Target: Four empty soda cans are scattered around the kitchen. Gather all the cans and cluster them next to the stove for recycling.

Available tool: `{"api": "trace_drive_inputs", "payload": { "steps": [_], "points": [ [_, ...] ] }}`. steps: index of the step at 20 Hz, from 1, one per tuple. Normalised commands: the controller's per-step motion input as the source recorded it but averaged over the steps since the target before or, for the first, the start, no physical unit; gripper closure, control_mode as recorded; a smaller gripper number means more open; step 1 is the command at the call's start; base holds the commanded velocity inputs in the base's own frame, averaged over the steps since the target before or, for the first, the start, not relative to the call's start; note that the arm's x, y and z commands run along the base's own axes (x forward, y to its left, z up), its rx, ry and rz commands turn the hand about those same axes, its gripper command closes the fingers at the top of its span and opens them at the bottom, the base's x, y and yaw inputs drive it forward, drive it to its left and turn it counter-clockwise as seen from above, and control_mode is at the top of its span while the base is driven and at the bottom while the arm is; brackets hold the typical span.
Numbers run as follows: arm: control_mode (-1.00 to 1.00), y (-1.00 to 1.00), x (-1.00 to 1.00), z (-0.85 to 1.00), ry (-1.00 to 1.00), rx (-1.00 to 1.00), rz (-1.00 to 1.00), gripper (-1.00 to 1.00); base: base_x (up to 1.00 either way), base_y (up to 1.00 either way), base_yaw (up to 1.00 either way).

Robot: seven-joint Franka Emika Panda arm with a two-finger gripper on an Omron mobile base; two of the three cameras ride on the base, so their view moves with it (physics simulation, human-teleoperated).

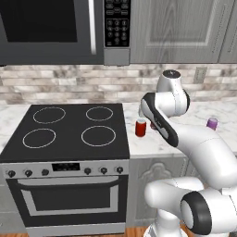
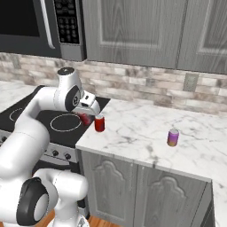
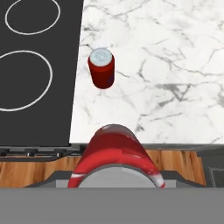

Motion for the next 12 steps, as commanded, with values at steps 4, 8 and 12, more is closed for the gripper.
{"api": "trace_drive_inputs", "payload": {
  "steps": [4, 8, 12],
  "points": [
    [1.00, 0.00, 0.00, 0.00, 0.00, 0.00, 0.00, 1.00, 0.15, -0.05, 0.00],
    [-1.00, -0.01, 0.10, -0.34, 0.08, 0.00, 0.00, 1.00, 0.00, 0.00, 0.00],
    [-1.00, 0.00, 0.08, -0.34, 0.10, 0.00, 0.00, 1.00, 0.00, 0.00, 0.00]
  ]
}}
